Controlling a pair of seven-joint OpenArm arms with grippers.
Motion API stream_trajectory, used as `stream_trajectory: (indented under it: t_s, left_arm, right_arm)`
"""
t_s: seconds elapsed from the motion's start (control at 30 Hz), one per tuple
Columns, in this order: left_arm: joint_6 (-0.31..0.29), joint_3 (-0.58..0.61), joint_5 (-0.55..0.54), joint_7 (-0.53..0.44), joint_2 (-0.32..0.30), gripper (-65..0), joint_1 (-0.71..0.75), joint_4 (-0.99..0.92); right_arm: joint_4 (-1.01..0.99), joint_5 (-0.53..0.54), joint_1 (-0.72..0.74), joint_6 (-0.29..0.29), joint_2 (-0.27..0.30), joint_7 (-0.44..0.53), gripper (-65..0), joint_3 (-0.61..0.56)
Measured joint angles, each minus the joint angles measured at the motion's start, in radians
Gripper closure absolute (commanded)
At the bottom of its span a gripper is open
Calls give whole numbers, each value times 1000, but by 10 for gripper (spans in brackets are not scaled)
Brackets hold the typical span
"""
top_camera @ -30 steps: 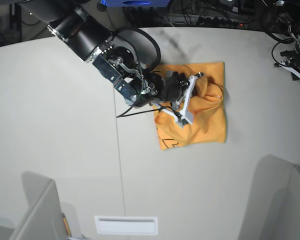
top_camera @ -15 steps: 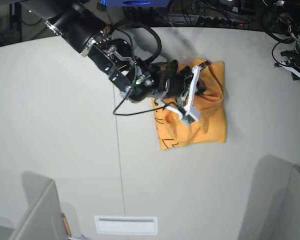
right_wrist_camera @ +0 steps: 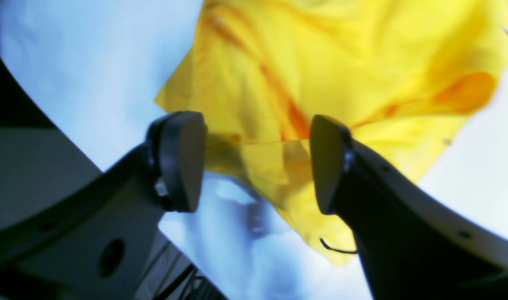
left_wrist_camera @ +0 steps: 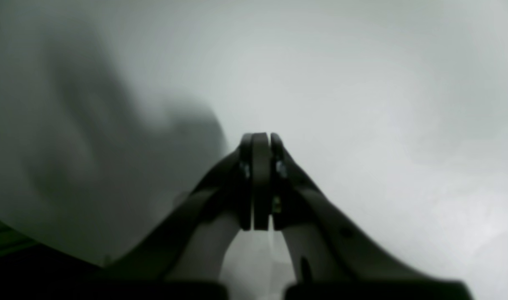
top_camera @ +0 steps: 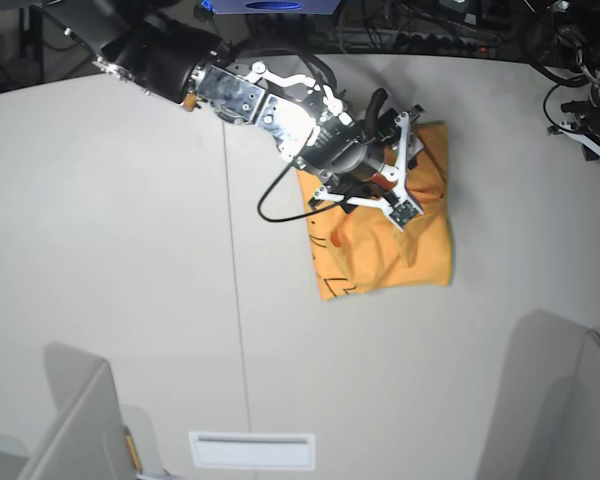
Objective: Fold the T-shirt properly
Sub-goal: 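Lay the folded end onto the shirt and press it with the right gripper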
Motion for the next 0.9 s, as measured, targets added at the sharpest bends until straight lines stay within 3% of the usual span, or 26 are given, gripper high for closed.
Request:
stream_trajectory:
  t_s: [0.3,0.6,0.67,0.83,0.9]
  left_arm:
    - [0,0,0,0,0,0,3,0]
    - [0,0,0,0,0,0,3,0]
    - [0,0,0,0,0,0,3,0]
    - [0,0,0,0,-1,0,2,0]
    - [0,0,0,0,0,0,2,0]
  right_arm:
    - [-123,-194,5,0,-53,47,-323,-40]
    - [-214,-200,3,0,-45,95,-317,-40]
    - [-214,-200,2,0,-42,95,-258,-40]
    - [-214,-199,8,0,-42,95,-5,-40]
    - [-213,-199,18,0,-45,95,0,-40]
